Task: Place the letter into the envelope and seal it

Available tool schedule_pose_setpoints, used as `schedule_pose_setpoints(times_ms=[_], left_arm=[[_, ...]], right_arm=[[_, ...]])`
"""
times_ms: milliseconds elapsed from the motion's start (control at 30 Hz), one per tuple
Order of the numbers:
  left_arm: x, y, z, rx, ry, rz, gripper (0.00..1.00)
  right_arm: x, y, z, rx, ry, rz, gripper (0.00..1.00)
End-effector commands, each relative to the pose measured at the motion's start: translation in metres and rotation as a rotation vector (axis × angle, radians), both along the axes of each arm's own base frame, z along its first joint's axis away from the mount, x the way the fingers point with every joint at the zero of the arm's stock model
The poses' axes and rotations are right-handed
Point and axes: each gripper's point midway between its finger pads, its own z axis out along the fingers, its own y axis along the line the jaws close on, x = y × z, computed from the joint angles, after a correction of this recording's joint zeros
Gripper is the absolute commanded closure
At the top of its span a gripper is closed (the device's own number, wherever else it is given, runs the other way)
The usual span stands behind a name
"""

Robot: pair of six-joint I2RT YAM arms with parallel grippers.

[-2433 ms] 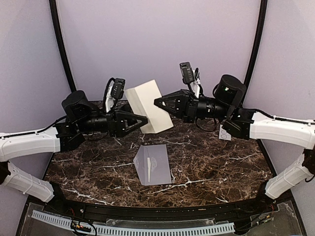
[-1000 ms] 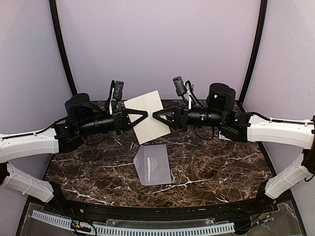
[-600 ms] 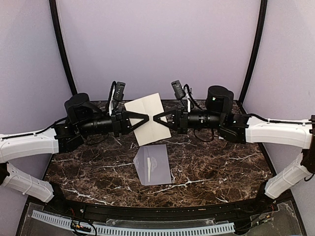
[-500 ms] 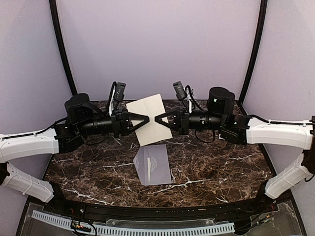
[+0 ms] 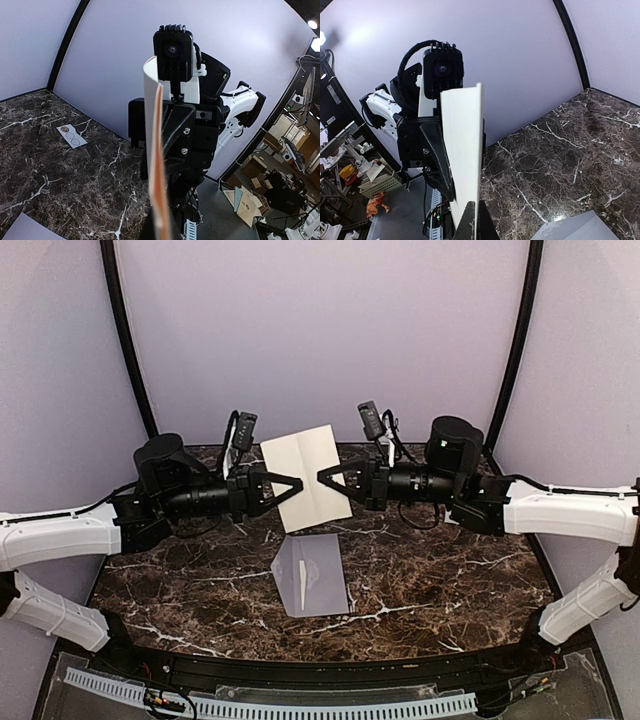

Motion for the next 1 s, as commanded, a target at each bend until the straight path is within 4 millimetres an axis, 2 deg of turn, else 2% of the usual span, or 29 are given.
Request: schedule_pose_setpoints(times_ms=[0, 100, 200, 267, 367, 533, 567, 667, 767, 867, 967], left_arm=[[-0.001, 0.0, 0.0, -0.016, -0.008, -0.006, 1.0], [0.011, 0.003, -0.006, 0.009, 0.018, 0.064, 1.0], [0.033, 0.011, -0.02, 0.081, 0.061, 0.205, 1.0], [0.041, 0.015, -0.028, 0.114, 0.076, 0.259, 1.0], [0.045, 0.016, -0.034, 0.127, 0.091, 0.282, 1.0], [0.04, 0.011, -0.031, 0.1, 0.089, 0.241, 1.0], [0.04, 0.012, -0.032, 0.101, 0.09, 0.239, 1.0], [0.039, 0.016, -0.034, 0.124, 0.103, 0.243, 1.0], [0.036, 0.027, -0.05, 0.189, 0.159, 0.252, 1.0], [0.036, 0.042, -0.072, 0.249, 0.231, 0.256, 1.0], [0.029, 0.049, -0.105, 0.333, 0.338, 0.218, 1.0]], right_arm=[[0.002, -0.005, 0.015, 0.047, -0.026, -0.017, 1.0], [0.002, -0.005, 0.015, 0.049, -0.024, -0.021, 1.0], [0.002, -0.005, 0.015, 0.05, -0.025, -0.018, 1.0], [0.002, -0.006, 0.015, 0.05, -0.026, -0.022, 1.0], [0.003, -0.006, 0.013, 0.046, -0.022, -0.027, 1.0], [0.005, -0.005, 0.012, 0.035, -0.013, -0.035, 1.0], [0.006, -0.006, 0.012, 0.03, -0.011, -0.042, 0.97], [0.009, -0.01, 0.011, 0.008, 0.0, -0.067, 0.65], [0.016, -0.022, 0.005, -0.026, 0.024, -0.14, 0.45], [0.024, -0.039, -0.006, -0.066, 0.058, -0.211, 0.33], [0.031, -0.051, -0.025, -0.114, 0.101, -0.264, 0.25]])
